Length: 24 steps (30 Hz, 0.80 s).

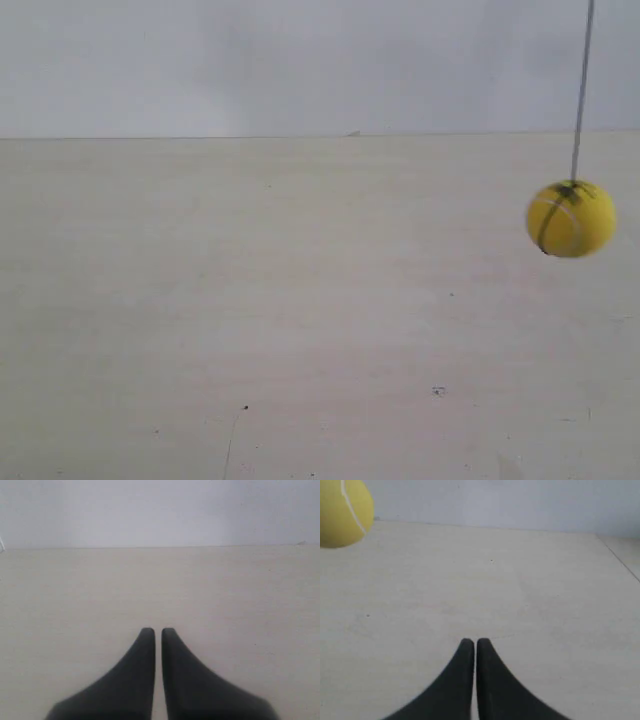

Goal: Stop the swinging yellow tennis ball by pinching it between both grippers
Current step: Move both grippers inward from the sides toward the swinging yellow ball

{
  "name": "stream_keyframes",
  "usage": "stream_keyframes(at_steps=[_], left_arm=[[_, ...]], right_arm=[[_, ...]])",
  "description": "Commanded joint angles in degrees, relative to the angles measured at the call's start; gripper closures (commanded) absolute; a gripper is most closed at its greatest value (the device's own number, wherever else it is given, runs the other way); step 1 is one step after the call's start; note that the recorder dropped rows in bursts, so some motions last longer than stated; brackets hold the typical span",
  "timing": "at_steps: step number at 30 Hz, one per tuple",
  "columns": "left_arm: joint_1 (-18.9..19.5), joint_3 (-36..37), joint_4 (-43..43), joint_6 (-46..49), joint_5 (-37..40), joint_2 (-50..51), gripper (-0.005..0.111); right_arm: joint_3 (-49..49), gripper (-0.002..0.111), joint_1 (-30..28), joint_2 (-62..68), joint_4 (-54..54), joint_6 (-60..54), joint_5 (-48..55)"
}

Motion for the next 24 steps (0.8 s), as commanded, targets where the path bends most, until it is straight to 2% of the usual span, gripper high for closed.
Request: stream_keyframes(at_steps=[1,6,13,17,21,24], left_arm=[[0.17,0.2,-0.62,-0.04,-0.39,-0.17,0.102],[0.17,0.2,-0.65,-0.04,-3.15,-0.17,0.102],[0.17,0.2,-3.03,-1.44,-18.1,-0.17,0.102],[0.17,0.2,-3.42,-9.26,-25.1,-0.17,0.102],[0.17,0.2,-0.33,-10.62,-33.29,-0.17,0.102],[0.17,0.2,8.27,-15.65,-40.92,2.22,0.102]], right_arm=[[-0.03,0.108,-0.1,-0.37,-0.21,-5.95,-5.17],[-0.03,0.108,-0.1,-0.37,-0.21,-6.34,-15.12],[-0.03,0.108,-0.1,-0.37,-0.11,11.09,-21.36],[-0.03,0.108,-0.1,-0.37,0.02,15.16,-29.61],[-0.03,0.108,-0.1,-0.37,0.02,22.8,-36.76],[-0.03,0.108,-0.1,-0.37,-1.51,22.8,-44.72]])
